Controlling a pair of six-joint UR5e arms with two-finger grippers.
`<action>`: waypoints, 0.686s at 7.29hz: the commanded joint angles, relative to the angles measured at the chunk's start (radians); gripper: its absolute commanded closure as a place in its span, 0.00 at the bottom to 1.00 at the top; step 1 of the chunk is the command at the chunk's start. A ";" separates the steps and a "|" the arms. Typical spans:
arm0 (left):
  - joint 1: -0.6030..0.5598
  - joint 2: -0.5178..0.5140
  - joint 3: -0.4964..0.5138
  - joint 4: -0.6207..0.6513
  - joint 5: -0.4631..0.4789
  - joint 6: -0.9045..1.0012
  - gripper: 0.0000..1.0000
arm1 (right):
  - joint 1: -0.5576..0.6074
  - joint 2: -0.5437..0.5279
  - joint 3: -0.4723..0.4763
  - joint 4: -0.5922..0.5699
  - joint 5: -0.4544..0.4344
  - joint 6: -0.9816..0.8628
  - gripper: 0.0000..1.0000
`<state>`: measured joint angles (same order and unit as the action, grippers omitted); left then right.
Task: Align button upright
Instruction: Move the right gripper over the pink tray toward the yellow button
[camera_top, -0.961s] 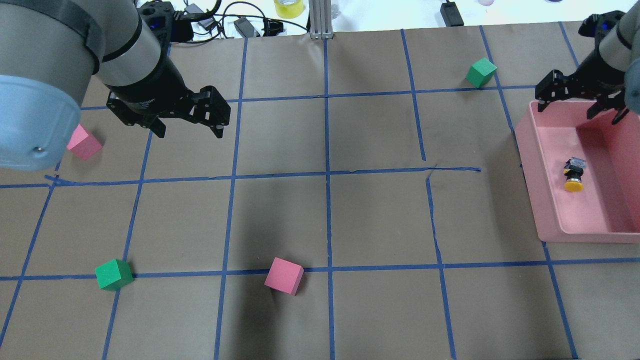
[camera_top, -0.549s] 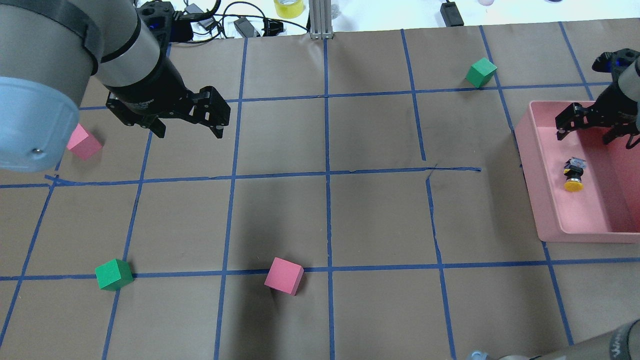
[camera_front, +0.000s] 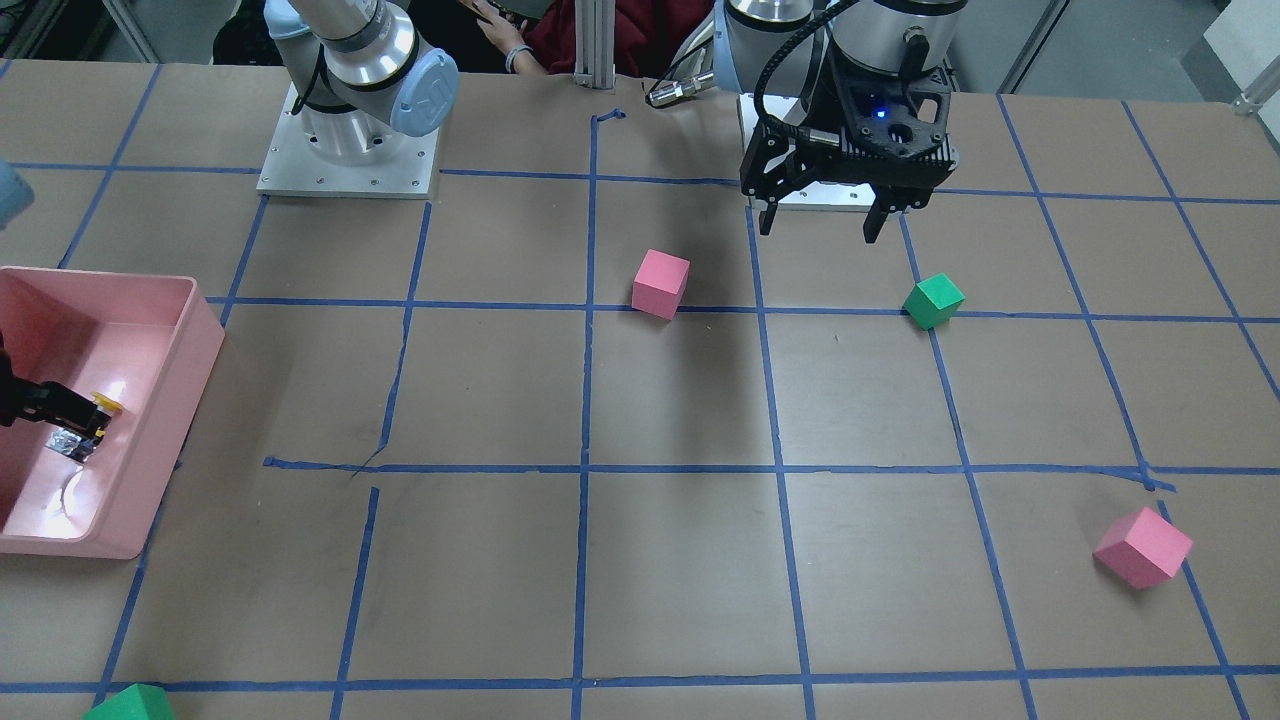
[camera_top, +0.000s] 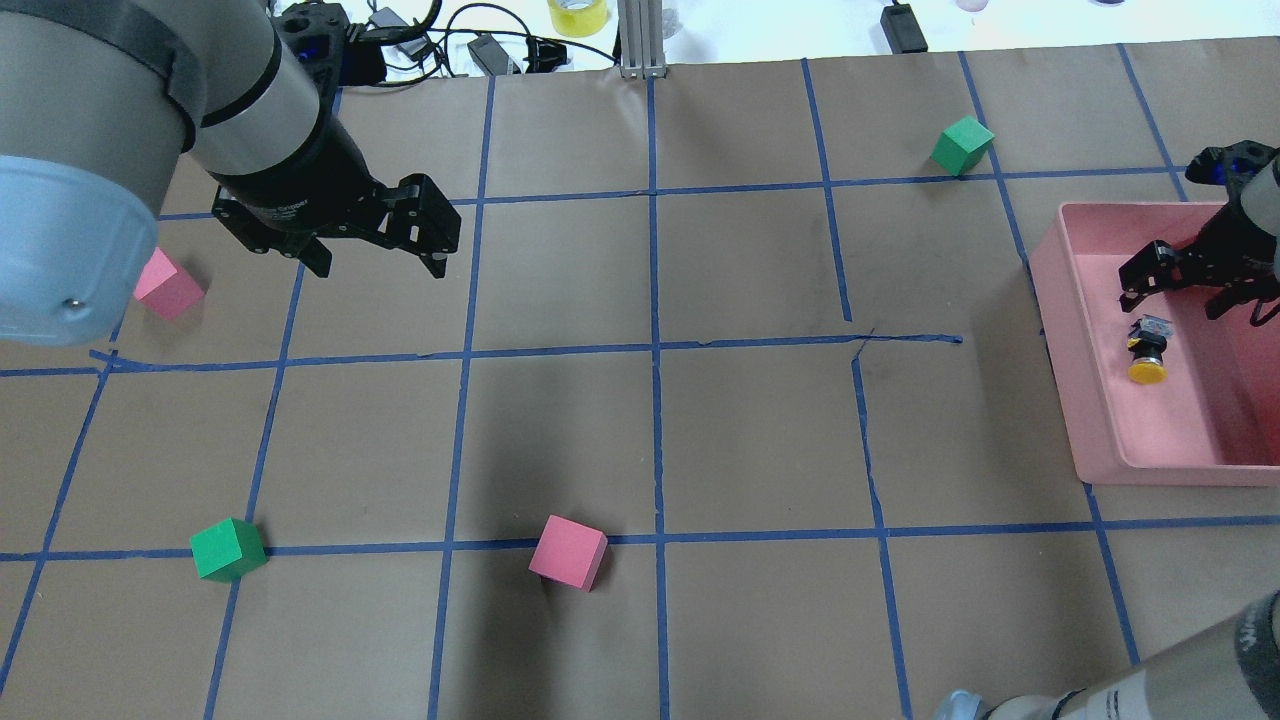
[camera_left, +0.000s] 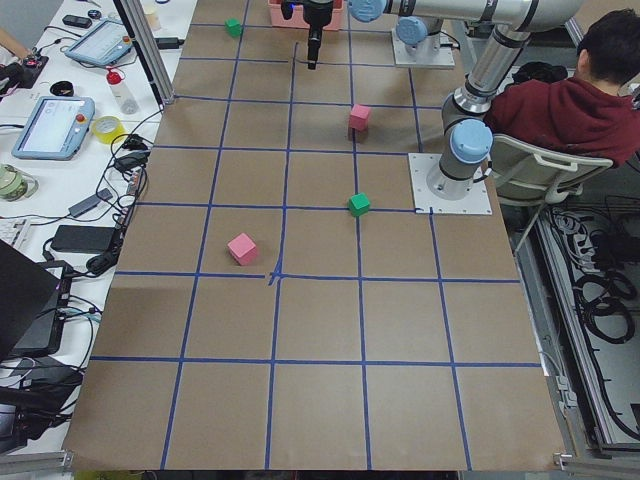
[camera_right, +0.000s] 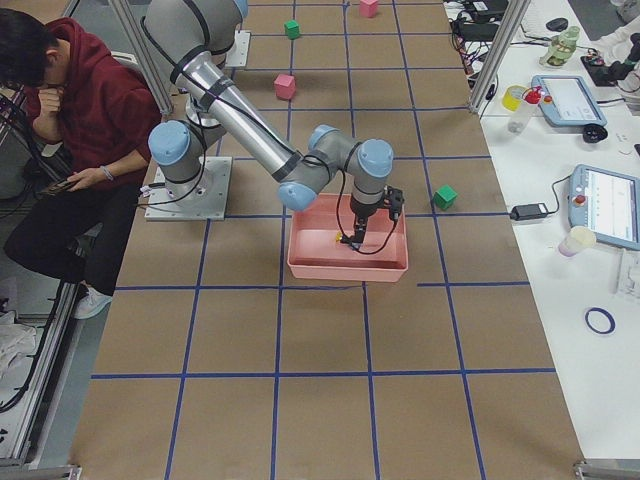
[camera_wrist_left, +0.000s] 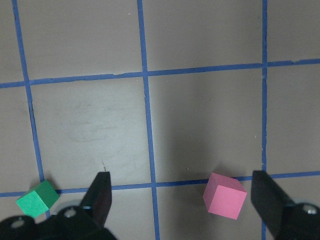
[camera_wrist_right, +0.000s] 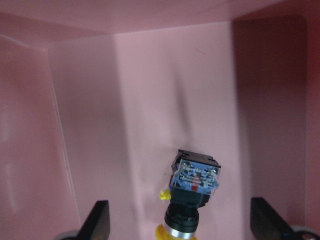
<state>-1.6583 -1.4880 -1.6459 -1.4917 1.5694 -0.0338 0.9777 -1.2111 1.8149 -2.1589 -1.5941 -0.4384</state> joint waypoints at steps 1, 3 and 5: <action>0.000 0.000 -0.002 -0.001 -0.002 0.000 0.00 | -0.001 0.048 -0.002 -0.042 -0.058 -0.047 0.00; 0.000 0.000 -0.012 -0.001 0.003 -0.005 0.00 | -0.001 0.059 0.001 -0.050 -0.060 -0.080 0.00; -0.002 0.006 -0.015 -0.001 0.011 -0.008 0.00 | -0.001 0.079 0.001 -0.056 -0.075 -0.082 0.00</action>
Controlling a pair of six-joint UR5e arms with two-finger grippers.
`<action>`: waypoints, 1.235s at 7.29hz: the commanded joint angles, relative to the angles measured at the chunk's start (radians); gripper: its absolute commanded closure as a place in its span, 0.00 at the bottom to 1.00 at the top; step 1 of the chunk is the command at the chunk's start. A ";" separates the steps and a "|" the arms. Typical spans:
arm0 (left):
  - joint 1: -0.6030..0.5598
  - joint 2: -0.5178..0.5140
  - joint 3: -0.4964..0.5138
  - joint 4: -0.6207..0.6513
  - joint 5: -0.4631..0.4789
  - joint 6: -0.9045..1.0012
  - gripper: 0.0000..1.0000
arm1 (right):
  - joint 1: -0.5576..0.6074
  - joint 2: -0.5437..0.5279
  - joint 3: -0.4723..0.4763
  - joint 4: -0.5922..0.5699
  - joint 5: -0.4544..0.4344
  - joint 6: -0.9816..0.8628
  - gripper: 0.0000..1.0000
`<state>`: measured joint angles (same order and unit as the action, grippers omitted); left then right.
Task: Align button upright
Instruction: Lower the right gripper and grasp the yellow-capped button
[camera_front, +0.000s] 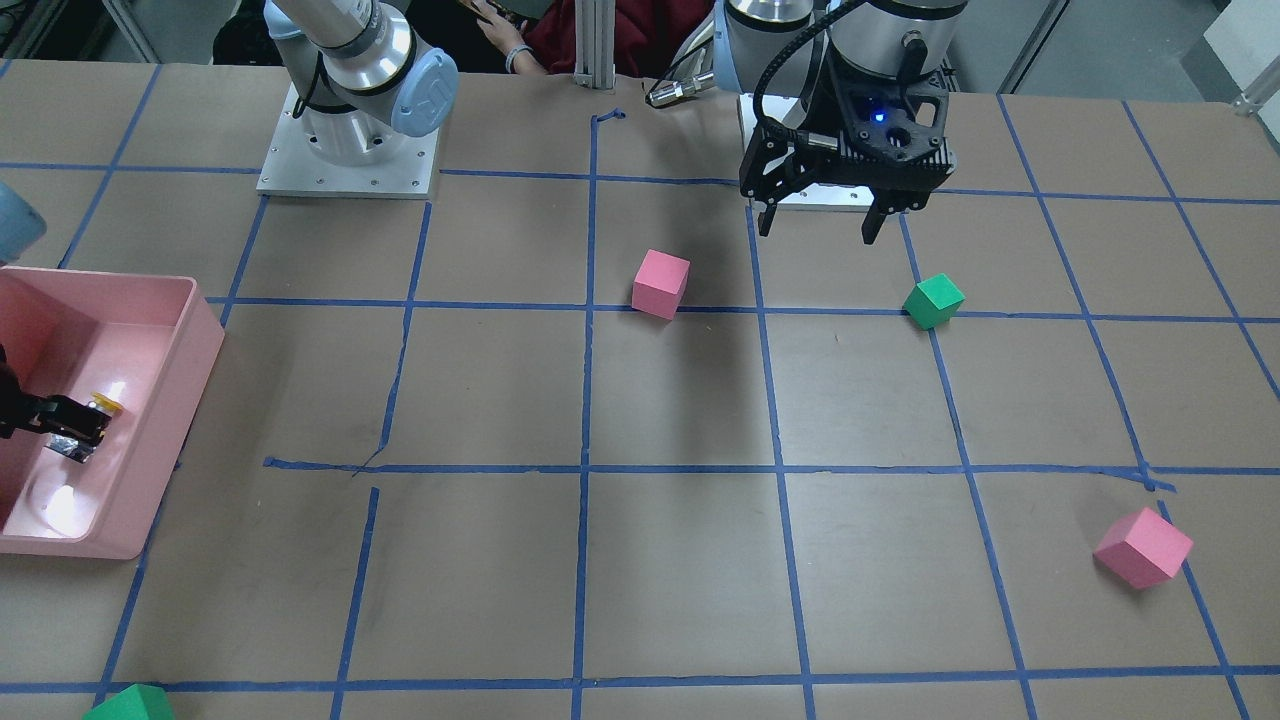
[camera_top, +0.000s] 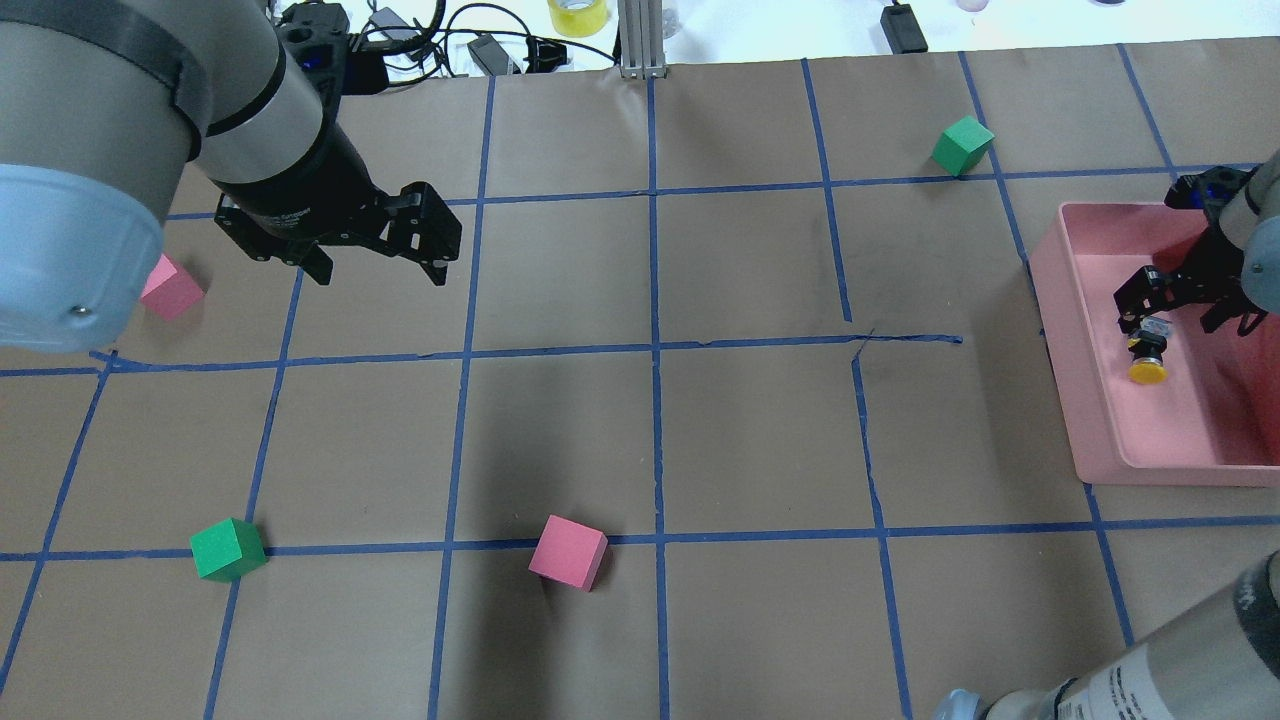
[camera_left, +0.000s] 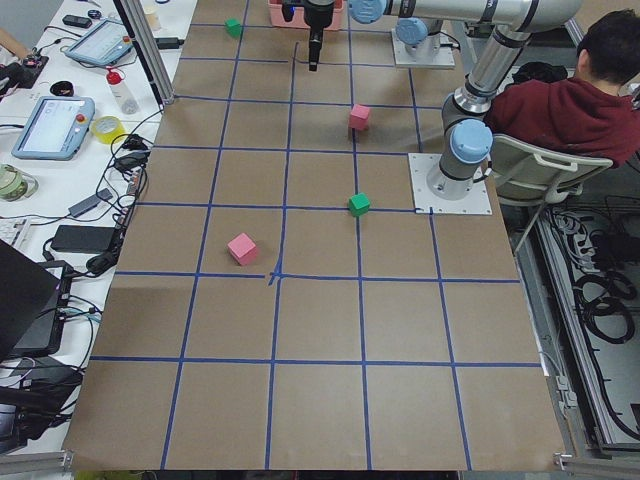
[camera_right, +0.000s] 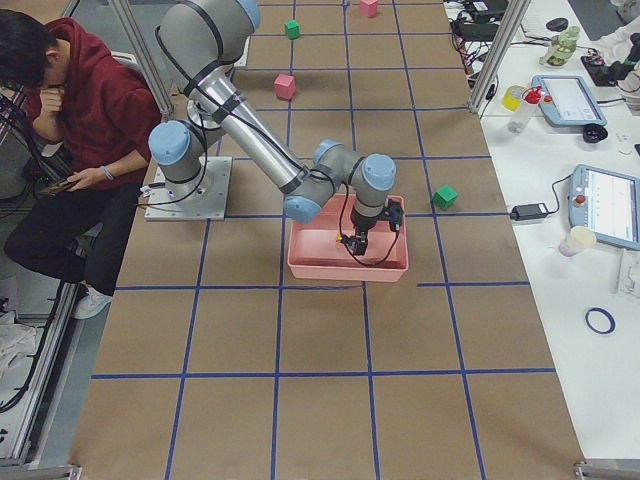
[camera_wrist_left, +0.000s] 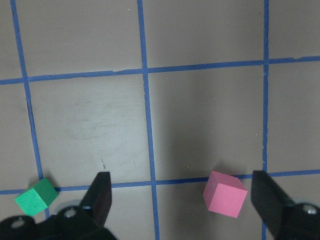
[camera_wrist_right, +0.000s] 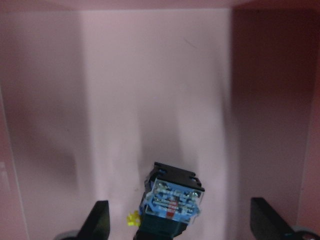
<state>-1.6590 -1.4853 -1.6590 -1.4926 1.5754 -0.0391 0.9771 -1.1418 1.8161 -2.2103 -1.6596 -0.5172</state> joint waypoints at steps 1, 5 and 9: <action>-0.001 0.008 -0.004 -0.002 0.008 -0.001 0.00 | 0.000 0.013 0.003 -0.005 -0.035 -0.004 0.00; -0.001 0.007 -0.004 0.000 0.003 -0.001 0.00 | 0.000 0.022 0.014 0.004 -0.043 0.008 0.64; -0.001 0.007 -0.004 0.000 0.000 0.001 0.00 | 0.000 -0.048 -0.038 0.154 -0.034 0.008 1.00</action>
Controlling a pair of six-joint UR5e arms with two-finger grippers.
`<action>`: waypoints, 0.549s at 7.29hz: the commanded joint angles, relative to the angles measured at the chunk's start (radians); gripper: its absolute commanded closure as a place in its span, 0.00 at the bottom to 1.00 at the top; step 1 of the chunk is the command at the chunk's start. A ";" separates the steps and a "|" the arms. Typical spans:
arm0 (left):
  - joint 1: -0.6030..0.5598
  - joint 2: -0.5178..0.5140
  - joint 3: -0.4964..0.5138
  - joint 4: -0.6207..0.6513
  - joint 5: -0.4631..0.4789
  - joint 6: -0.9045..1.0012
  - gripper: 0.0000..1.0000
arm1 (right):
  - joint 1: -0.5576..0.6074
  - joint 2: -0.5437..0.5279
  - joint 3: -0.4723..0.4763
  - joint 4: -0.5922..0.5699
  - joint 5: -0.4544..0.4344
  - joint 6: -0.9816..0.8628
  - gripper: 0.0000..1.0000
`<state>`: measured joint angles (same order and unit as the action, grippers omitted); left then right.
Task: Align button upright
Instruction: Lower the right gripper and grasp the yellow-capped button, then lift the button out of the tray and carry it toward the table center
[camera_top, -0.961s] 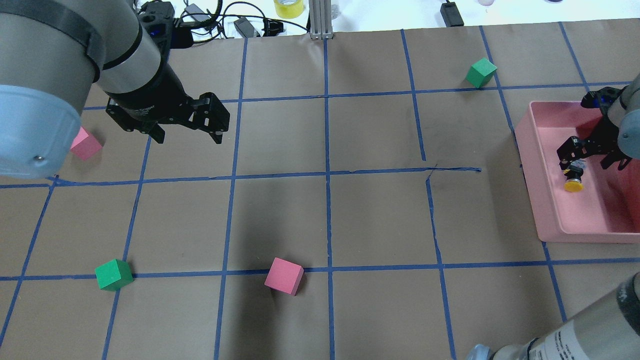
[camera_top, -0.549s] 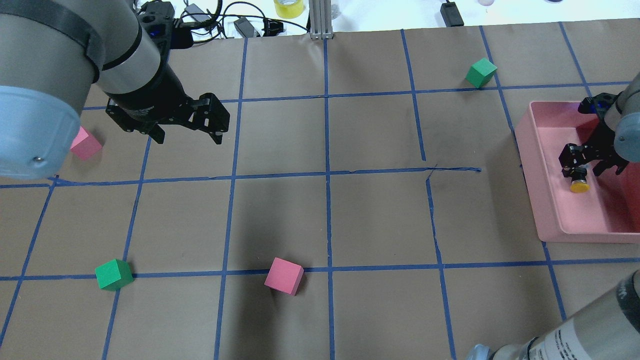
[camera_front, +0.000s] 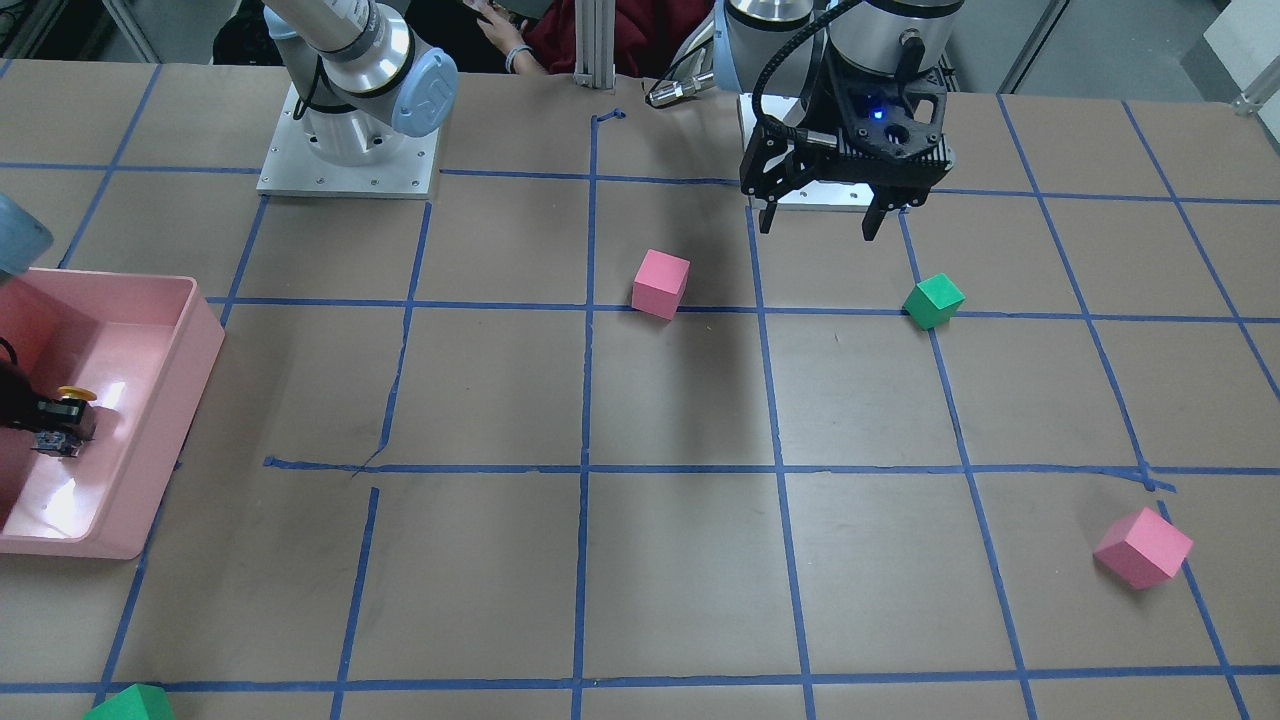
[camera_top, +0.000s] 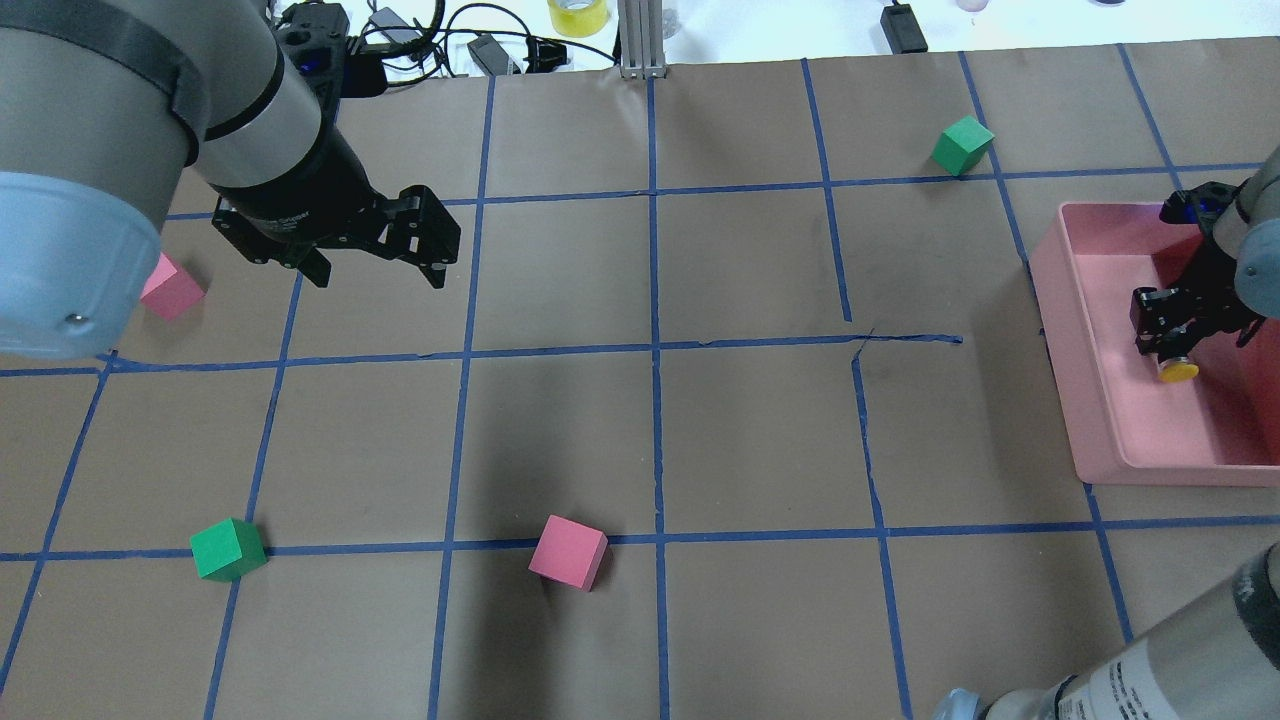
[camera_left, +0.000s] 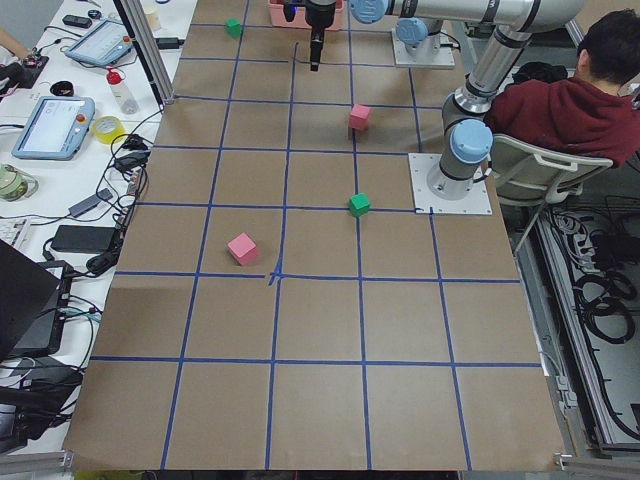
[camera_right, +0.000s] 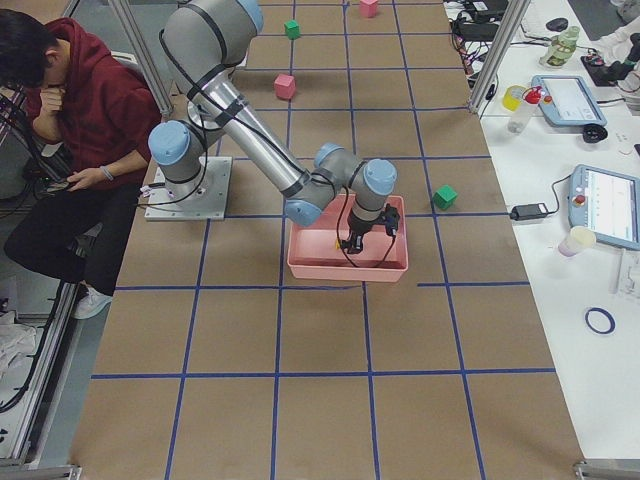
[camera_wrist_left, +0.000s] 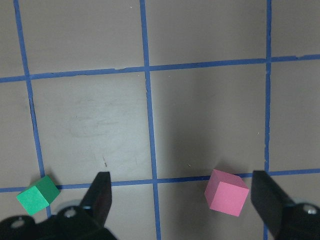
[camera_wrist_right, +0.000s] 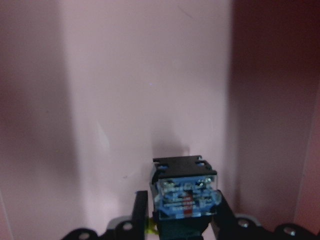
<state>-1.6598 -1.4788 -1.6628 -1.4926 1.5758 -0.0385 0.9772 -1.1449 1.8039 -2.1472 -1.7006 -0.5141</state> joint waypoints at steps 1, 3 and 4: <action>0.002 0.000 0.000 0.000 0.000 0.000 0.00 | 0.008 -0.091 -0.062 0.168 0.016 0.009 1.00; 0.002 0.000 0.000 0.000 -0.002 0.000 0.00 | 0.017 -0.111 -0.165 0.251 0.052 0.006 1.00; 0.002 -0.002 0.000 0.002 -0.002 0.000 0.00 | 0.043 -0.111 -0.234 0.333 0.068 0.009 1.00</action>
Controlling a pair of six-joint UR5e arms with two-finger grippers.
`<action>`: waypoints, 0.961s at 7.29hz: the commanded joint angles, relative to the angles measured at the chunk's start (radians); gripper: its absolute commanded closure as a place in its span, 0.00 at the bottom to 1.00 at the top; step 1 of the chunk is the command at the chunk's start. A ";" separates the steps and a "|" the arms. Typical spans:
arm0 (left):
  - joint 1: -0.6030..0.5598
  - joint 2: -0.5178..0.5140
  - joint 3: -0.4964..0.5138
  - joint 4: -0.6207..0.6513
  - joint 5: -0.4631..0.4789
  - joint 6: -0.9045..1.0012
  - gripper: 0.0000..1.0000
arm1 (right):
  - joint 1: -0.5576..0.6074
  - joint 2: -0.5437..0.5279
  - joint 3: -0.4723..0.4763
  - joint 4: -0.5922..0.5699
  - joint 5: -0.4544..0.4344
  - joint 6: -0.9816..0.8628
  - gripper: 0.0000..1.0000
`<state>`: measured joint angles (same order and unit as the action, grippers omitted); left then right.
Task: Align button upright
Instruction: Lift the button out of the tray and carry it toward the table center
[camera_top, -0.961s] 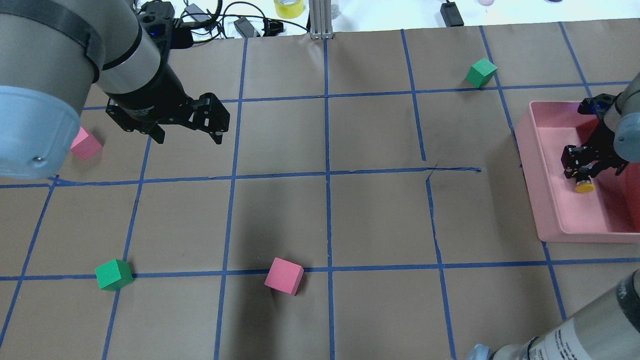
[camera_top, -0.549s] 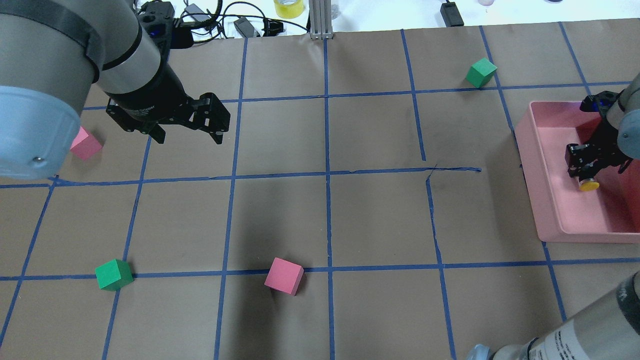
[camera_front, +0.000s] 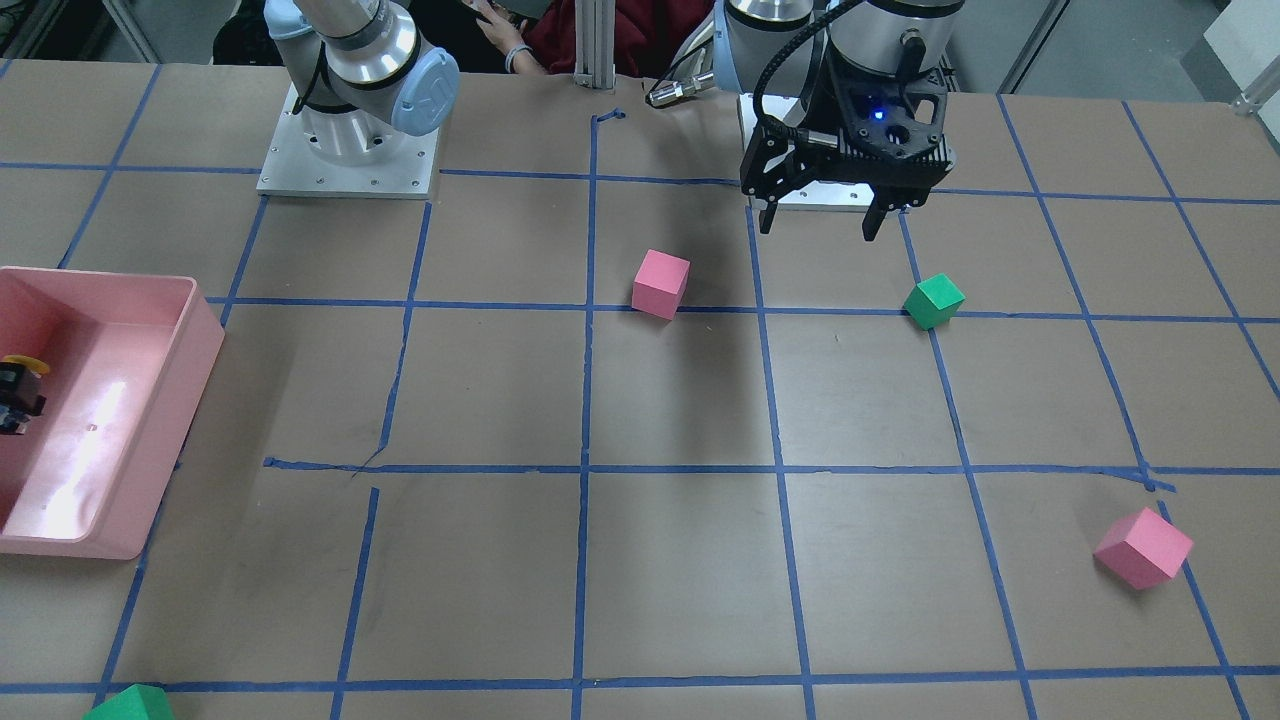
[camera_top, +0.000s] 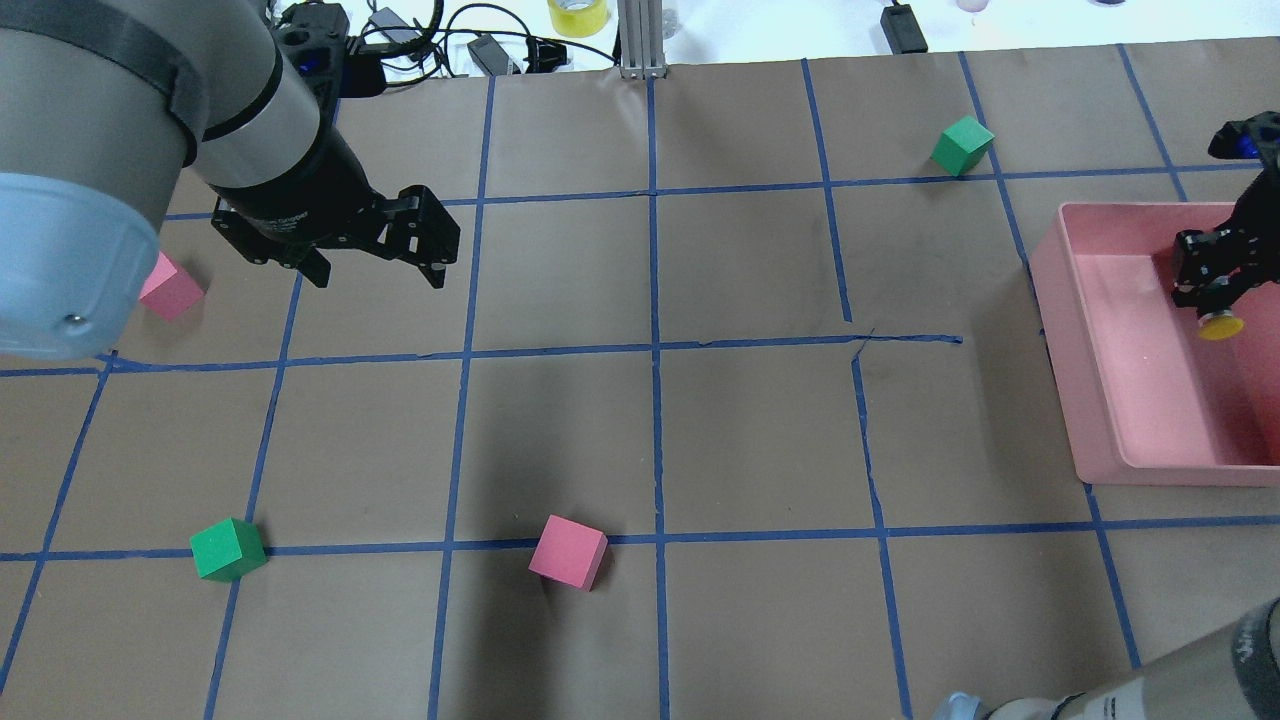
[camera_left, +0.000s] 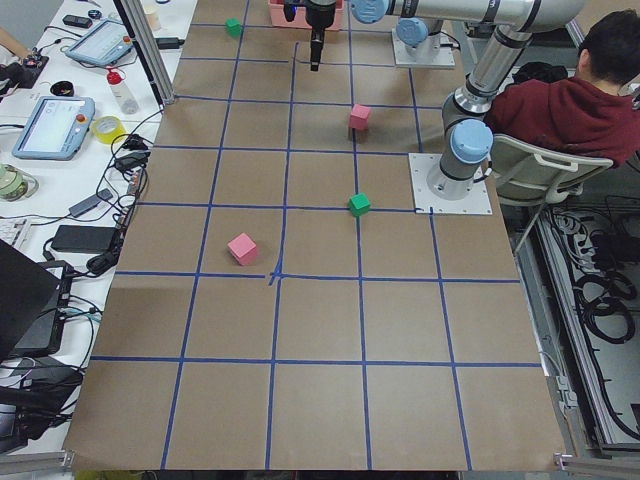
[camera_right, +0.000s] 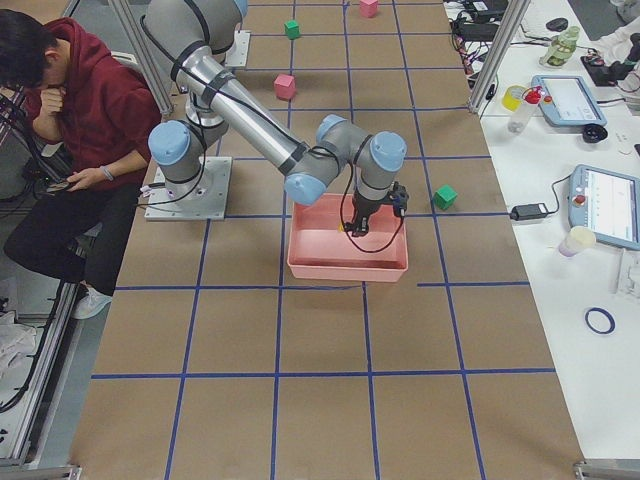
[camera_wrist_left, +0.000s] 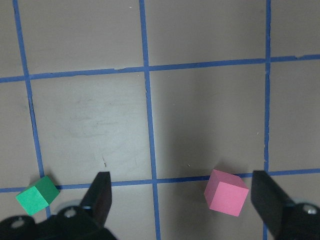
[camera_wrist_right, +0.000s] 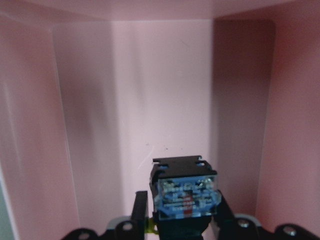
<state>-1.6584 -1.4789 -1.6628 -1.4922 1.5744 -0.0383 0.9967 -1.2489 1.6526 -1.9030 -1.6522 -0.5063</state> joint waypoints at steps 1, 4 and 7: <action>0.000 0.000 0.000 0.001 0.001 0.002 0.00 | 0.057 -0.007 -0.133 0.123 0.022 0.002 1.00; 0.000 0.000 0.002 0.001 -0.001 0.003 0.00 | 0.260 -0.047 -0.151 0.151 0.022 0.186 1.00; 0.000 0.000 0.000 0.001 0.001 0.003 0.00 | 0.552 0.037 -0.152 0.017 0.092 0.510 1.00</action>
<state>-1.6582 -1.4788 -1.6622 -1.4910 1.5748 -0.0360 1.4191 -1.2563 1.5016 -1.8186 -1.5852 -0.1365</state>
